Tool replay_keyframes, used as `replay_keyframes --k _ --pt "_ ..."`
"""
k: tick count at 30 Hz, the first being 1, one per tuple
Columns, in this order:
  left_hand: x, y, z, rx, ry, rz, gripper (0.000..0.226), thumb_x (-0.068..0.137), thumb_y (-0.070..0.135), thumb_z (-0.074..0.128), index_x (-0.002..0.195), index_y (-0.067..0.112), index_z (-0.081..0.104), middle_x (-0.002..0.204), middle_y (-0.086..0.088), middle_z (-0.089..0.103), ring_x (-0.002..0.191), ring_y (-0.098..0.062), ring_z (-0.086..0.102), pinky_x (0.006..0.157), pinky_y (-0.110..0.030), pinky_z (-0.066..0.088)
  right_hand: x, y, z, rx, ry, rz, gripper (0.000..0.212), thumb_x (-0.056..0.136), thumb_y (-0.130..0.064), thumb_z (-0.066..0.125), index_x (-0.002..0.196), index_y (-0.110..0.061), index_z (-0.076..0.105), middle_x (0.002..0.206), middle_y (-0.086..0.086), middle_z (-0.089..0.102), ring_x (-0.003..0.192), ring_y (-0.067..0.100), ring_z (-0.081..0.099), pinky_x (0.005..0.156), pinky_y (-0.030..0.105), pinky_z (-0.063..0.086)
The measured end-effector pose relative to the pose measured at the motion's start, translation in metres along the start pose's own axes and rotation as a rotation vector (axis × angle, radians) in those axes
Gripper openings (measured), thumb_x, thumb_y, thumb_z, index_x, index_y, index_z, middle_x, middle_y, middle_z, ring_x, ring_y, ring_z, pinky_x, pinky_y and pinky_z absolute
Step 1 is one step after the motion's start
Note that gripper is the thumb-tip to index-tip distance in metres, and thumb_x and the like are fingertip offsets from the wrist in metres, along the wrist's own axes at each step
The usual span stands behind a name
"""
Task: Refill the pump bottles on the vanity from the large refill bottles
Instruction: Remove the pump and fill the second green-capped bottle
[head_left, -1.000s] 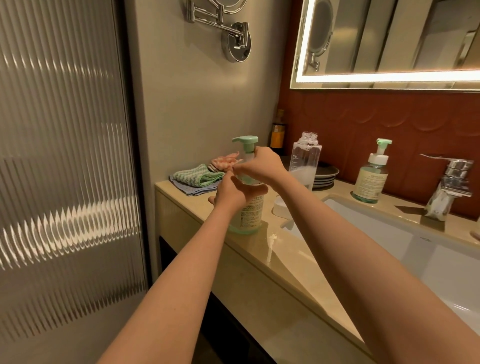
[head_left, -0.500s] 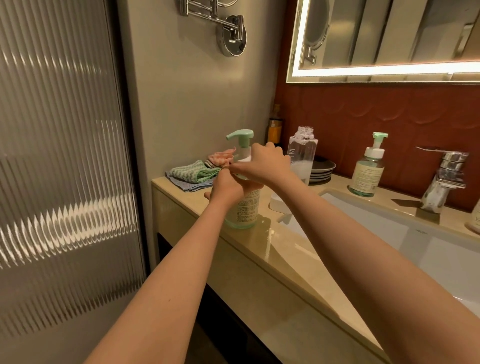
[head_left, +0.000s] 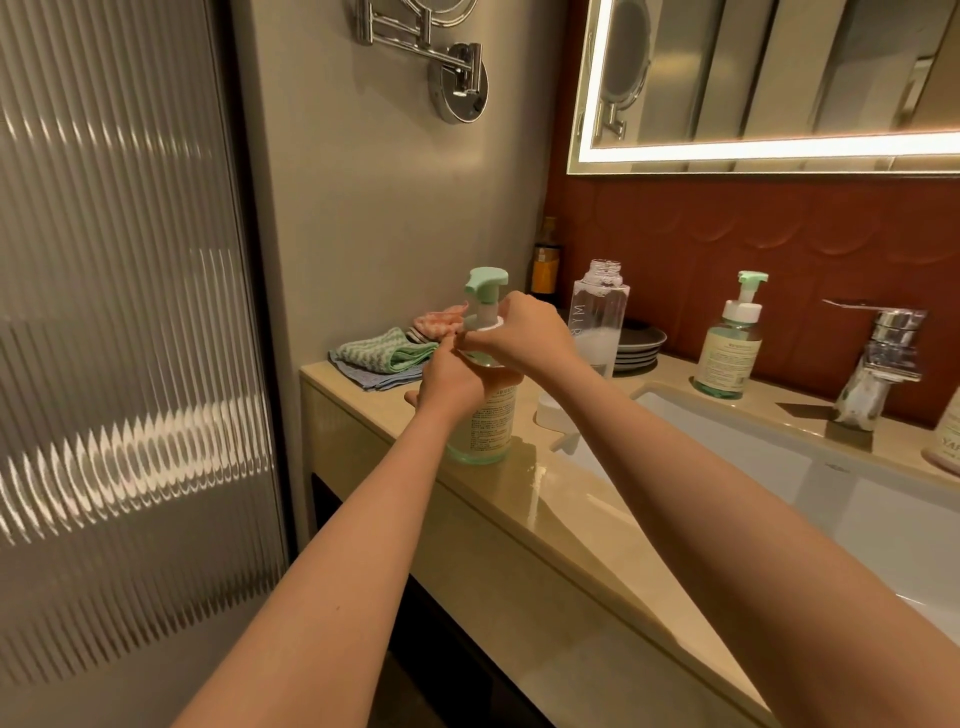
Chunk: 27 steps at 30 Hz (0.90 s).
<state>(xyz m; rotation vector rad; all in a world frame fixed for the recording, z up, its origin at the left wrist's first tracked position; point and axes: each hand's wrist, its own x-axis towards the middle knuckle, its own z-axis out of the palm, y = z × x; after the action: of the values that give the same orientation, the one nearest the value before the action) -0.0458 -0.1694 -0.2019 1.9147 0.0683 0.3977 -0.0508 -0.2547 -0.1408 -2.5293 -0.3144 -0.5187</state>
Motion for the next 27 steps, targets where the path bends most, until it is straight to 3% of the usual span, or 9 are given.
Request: replay_keyframes --k 3,4,6,8,12,17,21,24,27 --pt "-0.001 0.002 -0.001 0.054 -0.041 0.045 0.08 0.042 0.062 0.07 0.114 0.029 0.053 0.114 0.004 0.062 0.115 -0.025 0.054 0.101 -0.053 0.037 0.003 0.001 -0.009 0.041 0.032 -0.071 0.035 0.07 -0.037 0.074 0.091 -0.01 0.064 0.086 0.003 0.064 0.077 0.017 0.059 0.057 0.025 0.045" --pt "-0.001 0.002 -0.001 0.067 -0.047 0.028 0.084 0.042 0.065 0.068 0.115 0.027 0.052 0.115 0.004 0.062 0.116 -0.026 0.053 0.102 -0.054 0.035 0.004 -0.001 -0.013 0.066 0.066 -0.106 0.034 0.071 -0.035 0.074 0.091 -0.01 0.064 0.085 0.003 0.064 0.077 0.017 0.059 0.058 0.025 0.046" --pt "-0.002 0.003 -0.001 0.051 -0.044 -0.012 0.088 0.054 0.06 0.075 0.127 0.021 0.046 0.129 -0.001 0.056 0.124 -0.028 0.047 0.106 -0.054 0.03 0.008 -0.003 -0.023 0.133 0.141 -0.143 0.037 0.07 -0.036 0.074 0.093 -0.009 0.064 0.087 0.004 0.066 0.078 0.017 0.061 0.065 0.029 0.052" --pt "-0.002 0.005 -0.001 0.051 -0.044 -0.015 0.078 0.058 0.058 0.078 0.121 0.023 0.049 0.128 -0.002 0.057 0.124 -0.029 0.047 0.107 -0.054 0.029 0.011 -0.005 -0.035 0.203 0.203 -0.126 0.035 0.071 -0.038 0.072 0.09 -0.01 0.064 0.088 0.005 0.067 0.077 0.017 0.062 0.068 0.031 0.052" --pt "0.003 0.002 0.002 0.064 -0.051 -0.009 0.081 0.032 0.071 0.065 0.101 0.029 0.06 0.104 0.008 0.066 0.105 -0.023 0.057 0.099 -0.053 0.038 0.013 -0.004 -0.052 0.297 0.316 -0.101 0.025 0.073 -0.038 0.069 0.081 -0.018 0.057 0.083 -0.002 0.062 0.077 0.013 0.058 0.068 0.028 0.049" --pt "0.0 0.004 0.002 0.006 -0.031 -0.036 0.106 0.03 0.066 0.07 0.124 0.021 0.05 0.118 0.002 0.063 0.113 -0.025 0.056 0.102 -0.051 0.037 0.017 -0.003 -0.069 0.442 0.479 -0.043 0.035 0.076 -0.038 0.067 0.1 -0.012 0.061 0.094 -0.001 0.06 0.088 0.014 0.058 0.077 0.03 0.05" --pt "-0.007 0.009 0.0 0.013 -0.017 -0.044 0.094 0.045 0.056 0.076 0.125 0.018 0.048 0.121 -0.002 0.06 0.114 -0.028 0.053 0.101 -0.051 0.036 0.02 0.003 -0.074 0.538 0.609 -0.051 0.039 0.075 -0.035 0.067 0.104 -0.012 0.057 0.103 0.005 0.059 0.092 0.015 0.056 0.081 0.031 0.052" --pt "-0.009 0.01 0.0 0.029 -0.011 -0.04 0.102 0.042 0.06 0.076 0.129 0.016 0.046 0.123 -0.002 0.059 0.115 -0.027 0.054 0.102 -0.052 0.035 0.024 0.021 -0.061 0.336 0.538 -0.059 0.051 0.077 -0.032 0.069 0.116 -0.004 0.052 0.109 0.01 0.056 0.098 0.019 0.054 0.079 0.028 0.049" --pt "-0.012 0.011 -0.001 0.024 -0.002 -0.041 0.106 0.031 0.063 0.067 0.124 0.017 0.049 0.114 0.001 0.062 0.109 -0.024 0.057 0.1 -0.051 0.037 0.025 0.05 -0.031 0.206 0.37 -0.042 0.049 0.075 -0.021 0.074 0.115 -0.002 0.053 0.109 0.013 0.056 0.103 0.026 0.053 0.08 0.032 0.048"
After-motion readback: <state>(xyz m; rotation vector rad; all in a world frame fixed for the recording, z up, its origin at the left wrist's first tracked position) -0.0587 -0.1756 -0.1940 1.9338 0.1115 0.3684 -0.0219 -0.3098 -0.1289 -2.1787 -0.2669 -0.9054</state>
